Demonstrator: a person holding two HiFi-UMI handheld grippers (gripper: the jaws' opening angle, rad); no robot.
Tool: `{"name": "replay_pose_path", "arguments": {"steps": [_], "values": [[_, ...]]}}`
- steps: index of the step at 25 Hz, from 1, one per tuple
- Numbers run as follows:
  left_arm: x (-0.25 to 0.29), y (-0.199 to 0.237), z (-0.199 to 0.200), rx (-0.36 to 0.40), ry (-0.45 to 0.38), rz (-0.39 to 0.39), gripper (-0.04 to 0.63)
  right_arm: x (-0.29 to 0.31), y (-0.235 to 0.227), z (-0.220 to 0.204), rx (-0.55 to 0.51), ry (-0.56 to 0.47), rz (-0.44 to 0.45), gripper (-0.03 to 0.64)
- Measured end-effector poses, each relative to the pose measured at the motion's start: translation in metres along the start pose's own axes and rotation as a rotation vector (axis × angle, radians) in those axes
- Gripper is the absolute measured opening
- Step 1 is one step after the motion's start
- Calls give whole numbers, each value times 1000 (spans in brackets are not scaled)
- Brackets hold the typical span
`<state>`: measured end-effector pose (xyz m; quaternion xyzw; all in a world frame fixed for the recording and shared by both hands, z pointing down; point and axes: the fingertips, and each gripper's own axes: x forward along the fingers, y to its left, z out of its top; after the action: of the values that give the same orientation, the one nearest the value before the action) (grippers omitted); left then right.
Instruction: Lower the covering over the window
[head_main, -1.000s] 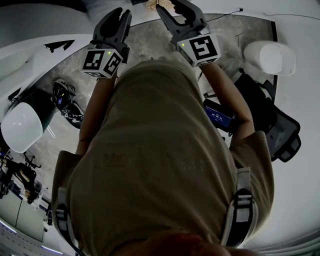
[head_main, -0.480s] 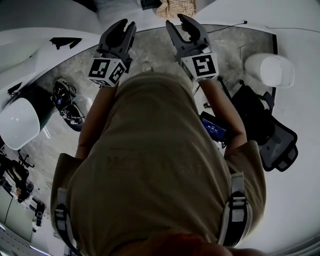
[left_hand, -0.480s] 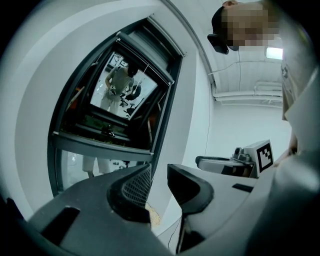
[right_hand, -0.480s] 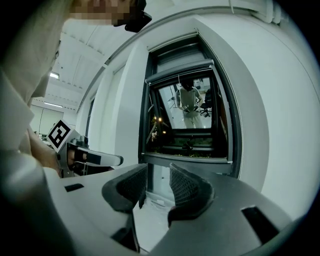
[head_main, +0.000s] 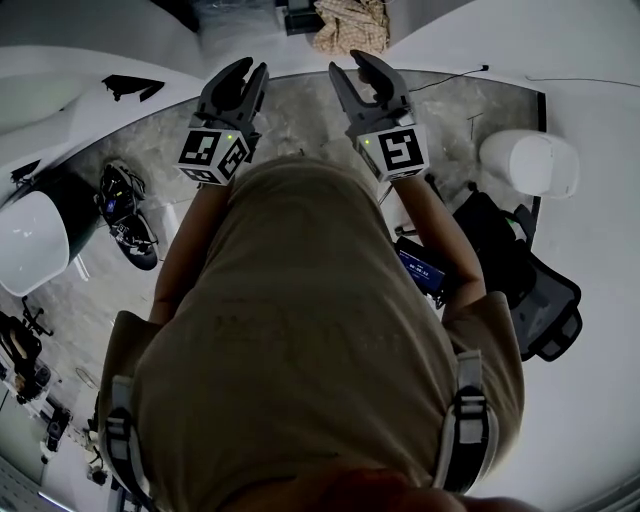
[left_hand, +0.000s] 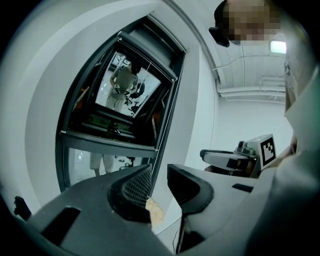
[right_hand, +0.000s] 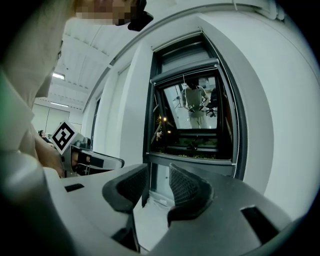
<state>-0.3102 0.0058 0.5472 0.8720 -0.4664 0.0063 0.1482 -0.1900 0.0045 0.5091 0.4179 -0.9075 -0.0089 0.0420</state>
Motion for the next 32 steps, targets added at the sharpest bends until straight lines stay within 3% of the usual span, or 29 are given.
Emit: {"name": "replay_pose_path", "arguments": {"steps": [6, 7, 9, 13, 20, 27, 32], "values": [[15, -18, 0, 32, 4, 18, 86, -22, -27, -9, 17, 23, -17, 141], [17, -25, -1, 46, 7, 28, 43, -28, -30, -5, 14, 10, -10, 141], [26, -42, -2, 66, 11, 42, 20, -41, -42, 1, 12, -13, -3, 141], [49, -81, -2, 46, 9, 53, 18, -70, -77, 4, 24, -19, -4, 140], [76, -154, 0, 28, 12, -32, 17, -111, -129, 1, 48, -12, -6, 133], [97, -225, -10, 42, -16, 43, 17, -180, -173, -5, 55, -51, 36, 132], [95, -240, -13, 20, -21, 46, 17, -188, -178, -3, 45, -58, 65, 130]]}}
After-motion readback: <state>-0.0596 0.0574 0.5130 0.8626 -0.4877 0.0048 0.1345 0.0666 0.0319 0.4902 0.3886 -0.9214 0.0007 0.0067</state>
